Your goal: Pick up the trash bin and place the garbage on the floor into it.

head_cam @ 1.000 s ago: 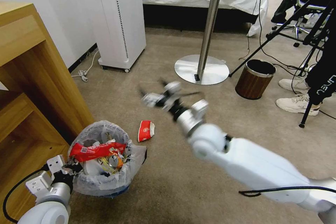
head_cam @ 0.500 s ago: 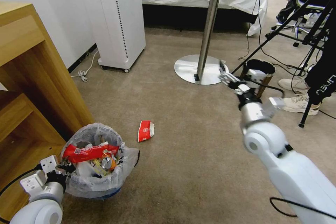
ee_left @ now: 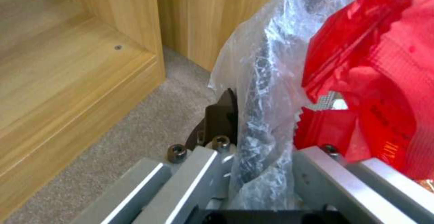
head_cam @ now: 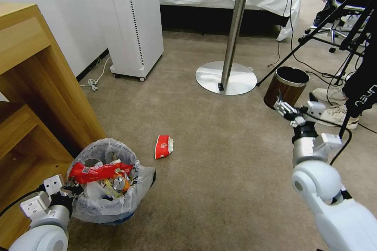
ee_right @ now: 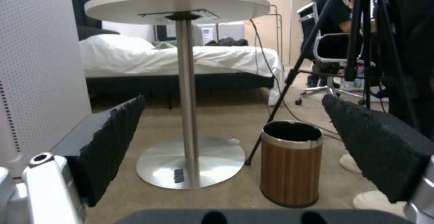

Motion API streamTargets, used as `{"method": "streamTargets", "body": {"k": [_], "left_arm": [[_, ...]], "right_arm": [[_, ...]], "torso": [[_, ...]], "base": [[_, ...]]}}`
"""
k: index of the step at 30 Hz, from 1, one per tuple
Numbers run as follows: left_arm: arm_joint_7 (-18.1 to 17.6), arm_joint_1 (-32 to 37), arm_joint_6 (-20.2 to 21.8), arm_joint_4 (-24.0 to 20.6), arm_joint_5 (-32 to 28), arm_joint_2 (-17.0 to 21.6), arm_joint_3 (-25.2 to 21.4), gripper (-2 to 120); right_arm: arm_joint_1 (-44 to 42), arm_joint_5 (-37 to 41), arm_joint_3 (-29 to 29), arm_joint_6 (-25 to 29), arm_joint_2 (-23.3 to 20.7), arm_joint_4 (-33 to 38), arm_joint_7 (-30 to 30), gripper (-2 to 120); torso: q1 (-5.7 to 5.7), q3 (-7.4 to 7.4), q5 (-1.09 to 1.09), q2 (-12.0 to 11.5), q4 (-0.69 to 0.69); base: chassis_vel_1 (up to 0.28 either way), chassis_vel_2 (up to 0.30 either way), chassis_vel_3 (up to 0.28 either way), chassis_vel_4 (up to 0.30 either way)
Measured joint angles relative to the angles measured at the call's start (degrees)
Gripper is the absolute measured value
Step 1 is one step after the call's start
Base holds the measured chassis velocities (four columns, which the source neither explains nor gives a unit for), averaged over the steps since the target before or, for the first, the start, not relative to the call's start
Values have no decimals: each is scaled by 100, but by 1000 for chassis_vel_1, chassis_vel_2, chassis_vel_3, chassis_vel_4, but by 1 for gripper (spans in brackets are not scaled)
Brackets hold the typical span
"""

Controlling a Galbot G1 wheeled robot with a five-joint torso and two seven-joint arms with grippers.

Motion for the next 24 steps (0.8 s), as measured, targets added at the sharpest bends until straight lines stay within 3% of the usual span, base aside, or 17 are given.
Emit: {"method": "streamTargets", "body": {"k": [24], "left_arm": [[-228, 175, 479, -389, -563, 166, -57, 1]], "right_arm": [[-196, -85, 27, 392, 90, -111, -86, 100]], "torso": [[0, 1, 0, 0, 4]], "base": [[23, 21, 26, 22]]}}
